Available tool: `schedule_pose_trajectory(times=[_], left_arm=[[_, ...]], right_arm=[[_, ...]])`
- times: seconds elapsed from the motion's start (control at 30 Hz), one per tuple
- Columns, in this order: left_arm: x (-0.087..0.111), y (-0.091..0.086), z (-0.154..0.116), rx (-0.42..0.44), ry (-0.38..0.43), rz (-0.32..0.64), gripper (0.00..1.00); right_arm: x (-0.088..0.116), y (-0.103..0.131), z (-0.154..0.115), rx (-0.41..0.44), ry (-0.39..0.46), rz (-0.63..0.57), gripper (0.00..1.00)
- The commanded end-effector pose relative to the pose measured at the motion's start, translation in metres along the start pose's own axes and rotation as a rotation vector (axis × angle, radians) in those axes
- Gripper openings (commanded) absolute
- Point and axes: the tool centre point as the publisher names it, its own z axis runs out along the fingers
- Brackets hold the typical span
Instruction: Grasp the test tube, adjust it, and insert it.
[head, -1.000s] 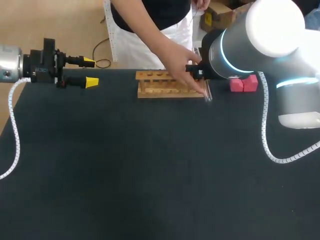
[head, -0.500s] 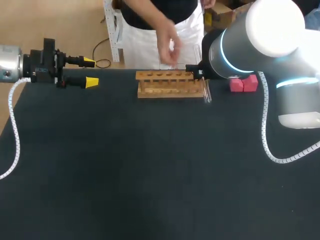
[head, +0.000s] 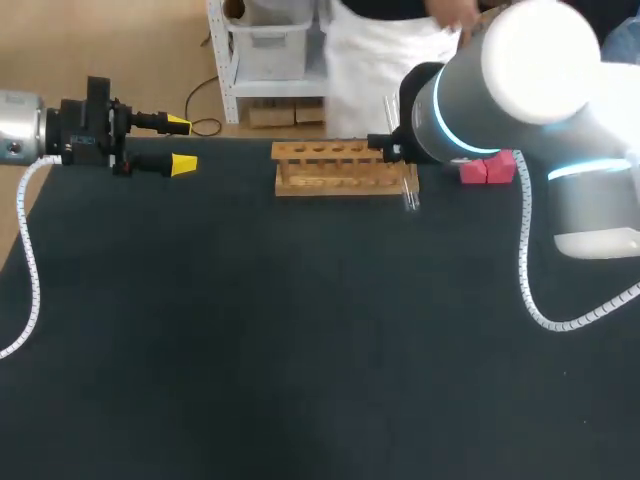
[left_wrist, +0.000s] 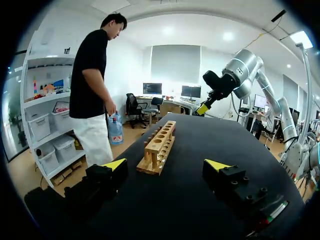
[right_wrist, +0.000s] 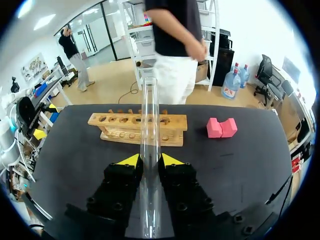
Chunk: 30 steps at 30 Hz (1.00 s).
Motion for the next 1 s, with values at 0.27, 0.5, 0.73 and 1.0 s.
schedule_pose_trajectory(times=[0.27,0.5,0.73,1.0], left_arm=[[0.001,0.000,0.000,-0.001,-0.004,0.003,1.00],[0.001,0.000,0.000,-0.001,-0.004,0.003,1.00],[0.001,0.000,0.000,-0.001,-0.004,0.003,1.00],[0.001,0.000,0.000,-0.001,-0.004,0.003,1.00]], right_arm=[[0.008,0.012,0.036,0.018,-0.038,-0.010,0.00],[0.004,0.019,0.054,0.005,-0.015,-0.020,0.00],[0.001,0.022,0.069,-0.003,-0.001,-0.028,0.00],[-0.002,0.018,0.081,-0.006,0.007,-0.019,0.00]])
